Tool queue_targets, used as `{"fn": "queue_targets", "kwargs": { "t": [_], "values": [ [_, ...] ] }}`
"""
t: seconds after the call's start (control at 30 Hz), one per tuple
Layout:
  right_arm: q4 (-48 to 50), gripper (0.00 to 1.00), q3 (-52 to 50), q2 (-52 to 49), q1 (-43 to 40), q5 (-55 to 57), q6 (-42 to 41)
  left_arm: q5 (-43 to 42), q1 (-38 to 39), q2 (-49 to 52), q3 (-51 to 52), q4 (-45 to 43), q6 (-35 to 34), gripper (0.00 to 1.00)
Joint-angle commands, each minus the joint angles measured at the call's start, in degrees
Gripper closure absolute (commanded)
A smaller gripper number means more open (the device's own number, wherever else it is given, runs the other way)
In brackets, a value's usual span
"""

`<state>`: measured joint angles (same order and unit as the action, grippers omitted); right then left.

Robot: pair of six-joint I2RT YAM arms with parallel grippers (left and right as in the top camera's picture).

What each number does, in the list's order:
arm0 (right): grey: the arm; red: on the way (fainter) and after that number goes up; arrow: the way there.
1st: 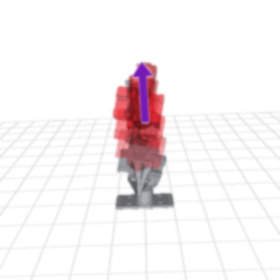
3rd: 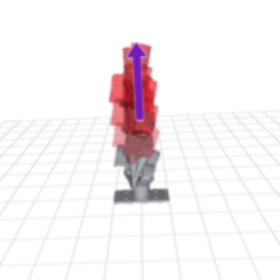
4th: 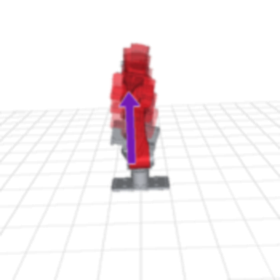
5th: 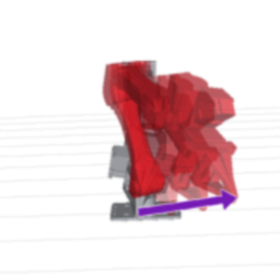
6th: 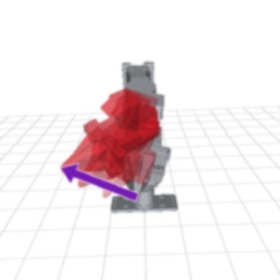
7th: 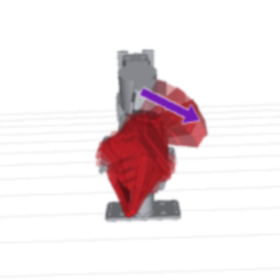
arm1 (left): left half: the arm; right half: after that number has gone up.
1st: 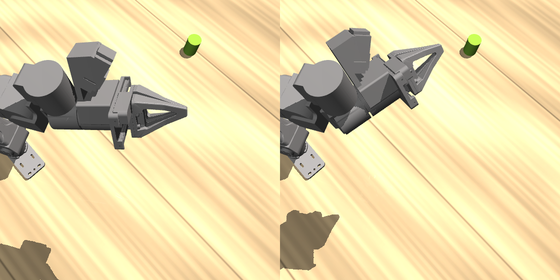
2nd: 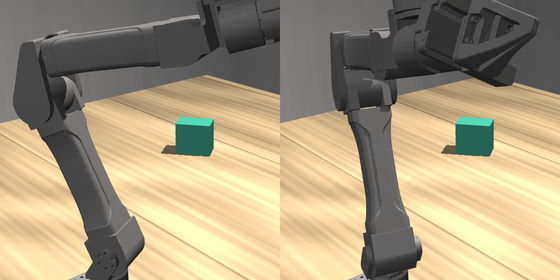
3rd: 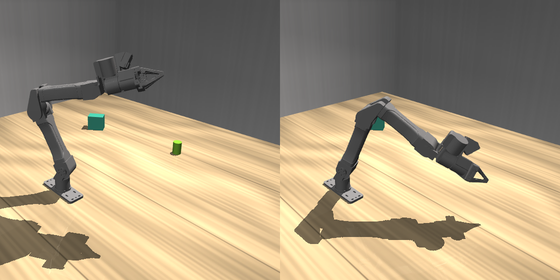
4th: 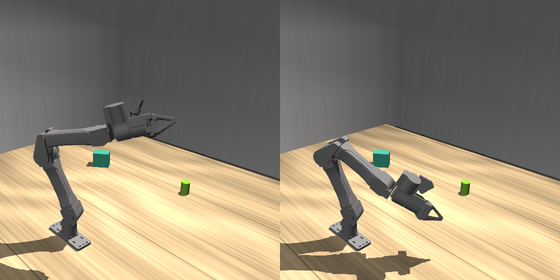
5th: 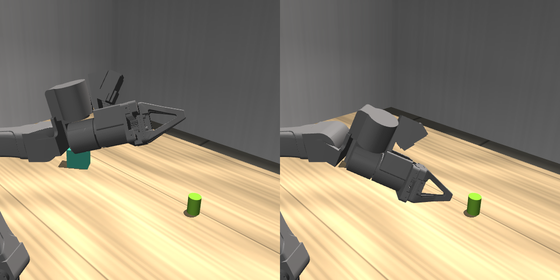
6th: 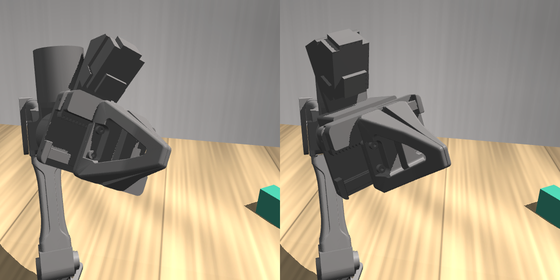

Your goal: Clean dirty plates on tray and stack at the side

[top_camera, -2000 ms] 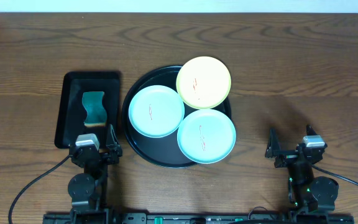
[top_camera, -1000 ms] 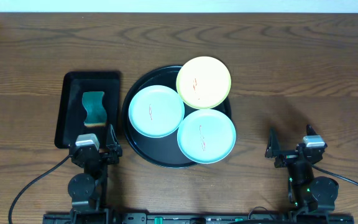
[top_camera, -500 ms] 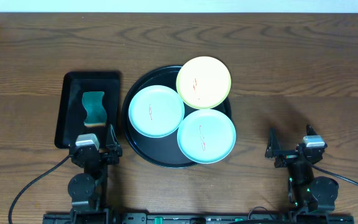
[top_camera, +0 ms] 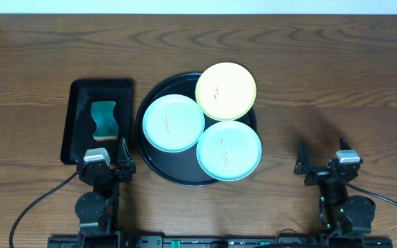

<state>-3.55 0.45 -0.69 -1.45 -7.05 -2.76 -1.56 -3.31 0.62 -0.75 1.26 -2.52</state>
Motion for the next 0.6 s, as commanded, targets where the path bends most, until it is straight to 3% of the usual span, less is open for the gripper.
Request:
{"fn": "queue_targets", "kwargs": {
  "t": [0.0,0.57],
  "values": [
    [-0.1,0.01,-0.1,0.0,1.0,0.3,-0.6,0.8,-0.2,-0.3,0.5,2.8,1.0,0.26],
    [1.4,0.01,-0.1,0.0,1.0,-0.8,-5.4,-0.6,-0.1,0.0,0.3,1.7,0.4,0.26]
  ]
}}
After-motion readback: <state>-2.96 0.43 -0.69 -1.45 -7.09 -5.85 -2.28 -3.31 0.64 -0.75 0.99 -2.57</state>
